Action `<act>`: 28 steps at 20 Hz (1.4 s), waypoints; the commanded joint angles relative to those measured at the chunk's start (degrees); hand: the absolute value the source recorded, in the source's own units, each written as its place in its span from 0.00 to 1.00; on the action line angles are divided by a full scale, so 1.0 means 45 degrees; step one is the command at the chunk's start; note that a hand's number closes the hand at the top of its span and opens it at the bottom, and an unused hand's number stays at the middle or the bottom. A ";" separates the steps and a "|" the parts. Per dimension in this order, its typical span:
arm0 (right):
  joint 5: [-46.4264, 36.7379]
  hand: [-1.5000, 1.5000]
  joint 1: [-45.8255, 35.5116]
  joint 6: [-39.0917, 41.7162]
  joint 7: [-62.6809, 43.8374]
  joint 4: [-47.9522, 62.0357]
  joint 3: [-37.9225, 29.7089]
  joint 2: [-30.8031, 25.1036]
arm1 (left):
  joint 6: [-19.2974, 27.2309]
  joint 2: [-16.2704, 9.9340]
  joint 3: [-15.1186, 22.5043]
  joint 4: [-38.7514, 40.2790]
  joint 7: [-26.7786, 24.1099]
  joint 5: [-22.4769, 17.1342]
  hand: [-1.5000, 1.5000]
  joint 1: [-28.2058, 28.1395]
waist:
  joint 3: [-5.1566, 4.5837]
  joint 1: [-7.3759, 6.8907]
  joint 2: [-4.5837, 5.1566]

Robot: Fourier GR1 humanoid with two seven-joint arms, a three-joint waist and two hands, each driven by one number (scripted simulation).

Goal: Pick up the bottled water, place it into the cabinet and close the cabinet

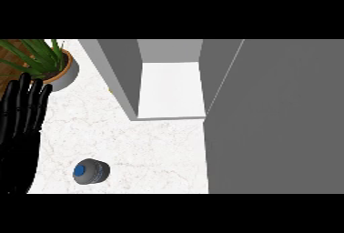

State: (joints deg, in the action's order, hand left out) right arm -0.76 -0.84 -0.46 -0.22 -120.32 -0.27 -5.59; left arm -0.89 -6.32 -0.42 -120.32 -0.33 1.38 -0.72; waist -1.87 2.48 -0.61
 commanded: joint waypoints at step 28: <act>0.0105 0.00 0.2778 0.0038 -0.4907 -0.6018 0.4082 0.0499 | 0.2735 0.0693 0.7588 -0.7367 0.1700 0.1989 0.00 -0.8780 | 0.0427 -0.0752 0.0036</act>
State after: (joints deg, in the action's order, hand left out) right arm 1.59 12.87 1.11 -18.59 -142.38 17.22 -3.53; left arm 9.39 -1.99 30.19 -143.16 5.96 2.03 -37.77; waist 0.04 -0.78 -0.49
